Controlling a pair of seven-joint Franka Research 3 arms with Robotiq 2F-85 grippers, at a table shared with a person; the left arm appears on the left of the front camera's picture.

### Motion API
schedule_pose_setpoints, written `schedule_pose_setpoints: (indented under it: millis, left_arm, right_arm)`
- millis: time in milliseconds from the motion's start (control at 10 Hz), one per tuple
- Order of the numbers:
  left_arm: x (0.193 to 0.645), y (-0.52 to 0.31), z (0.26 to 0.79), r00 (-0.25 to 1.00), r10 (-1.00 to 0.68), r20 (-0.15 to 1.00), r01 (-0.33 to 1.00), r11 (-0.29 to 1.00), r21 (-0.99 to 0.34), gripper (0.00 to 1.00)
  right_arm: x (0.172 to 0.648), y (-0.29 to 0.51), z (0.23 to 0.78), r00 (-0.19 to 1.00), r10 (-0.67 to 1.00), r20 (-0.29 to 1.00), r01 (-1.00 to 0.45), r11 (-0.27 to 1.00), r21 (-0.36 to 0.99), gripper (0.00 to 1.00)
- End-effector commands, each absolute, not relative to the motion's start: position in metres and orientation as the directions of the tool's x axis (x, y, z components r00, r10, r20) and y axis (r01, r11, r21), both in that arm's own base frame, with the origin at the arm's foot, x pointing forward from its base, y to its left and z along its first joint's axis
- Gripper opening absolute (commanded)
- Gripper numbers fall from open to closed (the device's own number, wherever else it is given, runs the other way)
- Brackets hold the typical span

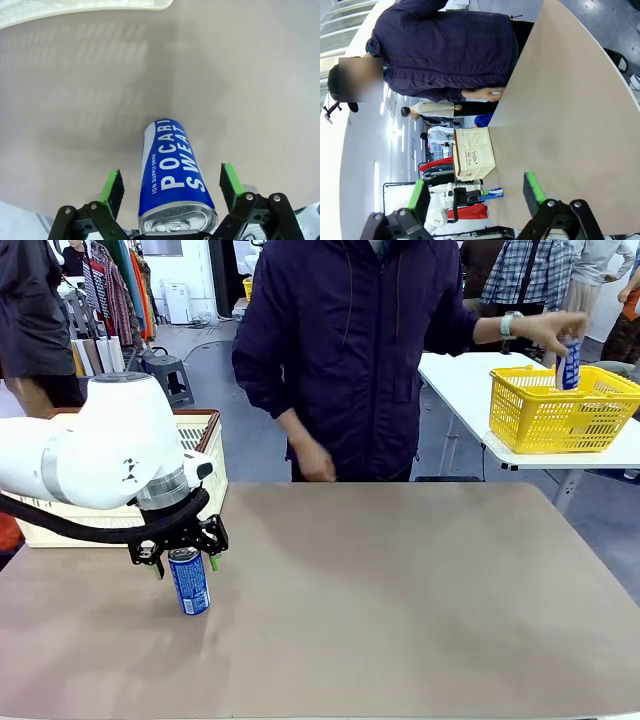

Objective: Place the drinks into the Shopping basket.
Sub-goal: Pick up one drink and place it into the Shopping basket.

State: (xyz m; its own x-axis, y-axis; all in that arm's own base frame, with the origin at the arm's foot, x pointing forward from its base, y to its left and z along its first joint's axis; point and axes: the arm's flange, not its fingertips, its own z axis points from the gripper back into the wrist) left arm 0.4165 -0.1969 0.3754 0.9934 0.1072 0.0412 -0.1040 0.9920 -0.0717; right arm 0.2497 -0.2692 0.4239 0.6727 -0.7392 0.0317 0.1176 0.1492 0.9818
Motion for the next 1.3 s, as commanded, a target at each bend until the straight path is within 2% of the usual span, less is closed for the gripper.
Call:
schedule_pose_setpoints:
  millis: [0, 100, 200, 300, 500, 700, 1000, 1200]
  left_arm:
    - [0.415, -0.199, 0.381, 0.993, 0.111, 0.039, -0.110, 0.993, -0.039, 1.00]
    - [0.415, -0.200, 0.378, 0.994, 0.107, 0.015, -0.106, 0.994, -0.030, 1.00]
    - [0.415, -0.200, 0.378, 0.995, 0.102, -0.007, -0.102, 0.994, -0.029, 0.46]
    - [0.413, -0.200, 0.378, 0.994, 0.103, -0.024, -0.104, 0.994, -0.028, 0.00]
    - [0.411, -0.201, 0.380, 0.997, 0.079, -0.018, -0.080, 0.996, -0.048, 0.00]
    - [0.414, -0.202, 0.378, 0.996, 0.067, 0.054, -0.065, 0.997, -0.047, 0.00]
    - [0.415, -0.199, 0.378, 0.997, 0.064, 0.048, -0.062, 0.997, -0.049, 0.00]
    - [0.412, -0.191, 0.401, 0.999, 0.036, 0.014, -0.035, 0.996, -0.086, 0.00]
  right_arm:
    - [0.249, -0.271, 0.426, 0.681, -0.731, 0.045, 0.111, 0.163, 0.980, 1.00]
    - [0.249, -0.271, 0.426, 0.681, -0.731, 0.045, 0.111, 0.163, 0.980, 1.00]
    - [0.249, -0.271, 0.426, 0.681, -0.731, 0.045, 0.111, 0.163, 0.980, 1.00]
    - [0.249, -0.271, 0.426, 0.681, -0.731, 0.045, 0.111, 0.163, 0.980, 1.00]
    - [0.249, -0.271, 0.426, 0.681, -0.731, 0.045, 0.111, 0.163, 0.980, 1.00]
    - [0.249, -0.271, 0.426, 0.681, -0.731, 0.045, 0.111, 0.163, 0.980, 1.00]
    - [0.249, -0.271, 0.426, 0.681, -0.731, 0.045, 0.111, 0.163, 0.980, 1.00]
    - [0.249, -0.271, 0.426, 0.681, -0.731, 0.045, 0.111, 0.163, 0.980, 1.00]
